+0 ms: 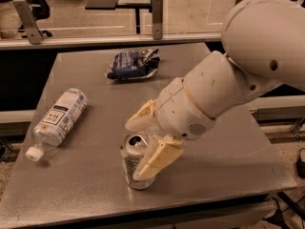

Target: Move 7up can near blue chip bag

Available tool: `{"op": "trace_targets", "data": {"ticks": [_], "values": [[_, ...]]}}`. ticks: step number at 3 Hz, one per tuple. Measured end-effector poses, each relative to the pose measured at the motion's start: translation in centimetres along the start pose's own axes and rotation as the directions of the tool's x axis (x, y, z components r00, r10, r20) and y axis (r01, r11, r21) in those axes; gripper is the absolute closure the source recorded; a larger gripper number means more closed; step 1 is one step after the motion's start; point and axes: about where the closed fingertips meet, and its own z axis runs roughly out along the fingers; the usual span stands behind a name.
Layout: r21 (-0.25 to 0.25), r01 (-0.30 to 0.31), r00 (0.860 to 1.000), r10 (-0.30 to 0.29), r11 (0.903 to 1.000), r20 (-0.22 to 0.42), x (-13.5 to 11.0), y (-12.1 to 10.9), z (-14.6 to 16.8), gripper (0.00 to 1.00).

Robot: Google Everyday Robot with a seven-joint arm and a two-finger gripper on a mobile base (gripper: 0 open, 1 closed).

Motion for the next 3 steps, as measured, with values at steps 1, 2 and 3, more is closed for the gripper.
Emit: {"op": "trace_targets", "data": {"ticks": [1, 2, 3], "values": [[0.007, -0.007, 1.0, 0.007, 1.0, 0.015, -0.2, -0.5, -0.9, 0.64], [0.032, -0.016, 1.0, 0.016, 0.9993, 0.021, -0.7, -2.3, -2.1, 0.87], [0.092, -0.052, 0.999, 0.05, 0.9944, 0.02, -0.9, -6.8, -3.0, 1.0]]}}
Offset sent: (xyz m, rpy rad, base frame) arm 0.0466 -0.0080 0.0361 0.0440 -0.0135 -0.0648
